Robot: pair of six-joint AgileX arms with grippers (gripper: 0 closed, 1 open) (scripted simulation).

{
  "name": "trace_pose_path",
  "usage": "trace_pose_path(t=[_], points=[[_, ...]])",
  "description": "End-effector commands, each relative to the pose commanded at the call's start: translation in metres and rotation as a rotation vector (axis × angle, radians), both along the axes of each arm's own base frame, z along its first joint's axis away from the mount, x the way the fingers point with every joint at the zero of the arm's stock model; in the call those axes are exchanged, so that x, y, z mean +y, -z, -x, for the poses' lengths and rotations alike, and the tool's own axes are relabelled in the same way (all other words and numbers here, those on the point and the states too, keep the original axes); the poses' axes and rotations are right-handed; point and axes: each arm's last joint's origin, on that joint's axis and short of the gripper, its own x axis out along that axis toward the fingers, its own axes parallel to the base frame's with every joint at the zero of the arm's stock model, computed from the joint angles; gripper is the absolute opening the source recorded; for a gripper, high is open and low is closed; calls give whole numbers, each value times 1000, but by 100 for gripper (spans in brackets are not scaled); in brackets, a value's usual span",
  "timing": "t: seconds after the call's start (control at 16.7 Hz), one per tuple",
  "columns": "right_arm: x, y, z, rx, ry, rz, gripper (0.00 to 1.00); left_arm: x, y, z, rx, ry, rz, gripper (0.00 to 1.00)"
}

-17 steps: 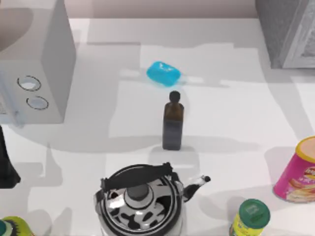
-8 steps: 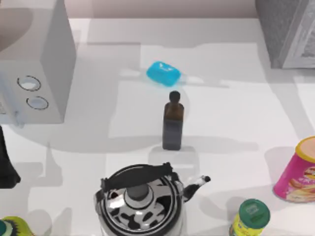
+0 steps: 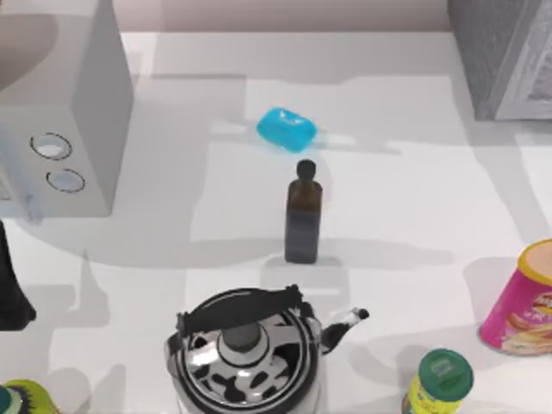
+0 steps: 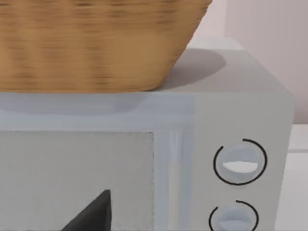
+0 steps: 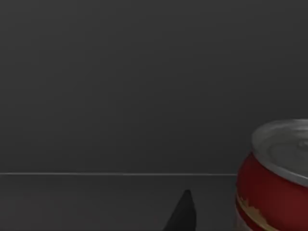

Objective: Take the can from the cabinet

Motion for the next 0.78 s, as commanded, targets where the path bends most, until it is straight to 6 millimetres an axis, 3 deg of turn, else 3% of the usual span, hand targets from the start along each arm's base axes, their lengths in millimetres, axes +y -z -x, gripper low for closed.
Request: trace_pose_path(t=[0.24, 0.78], points=[[0, 0, 0, 0, 0, 0, 2, 0, 0, 0, 0, 0, 0, 100], [0, 0, 1, -1, -1, -1, 0, 0, 0, 0, 0, 0, 0, 100]])
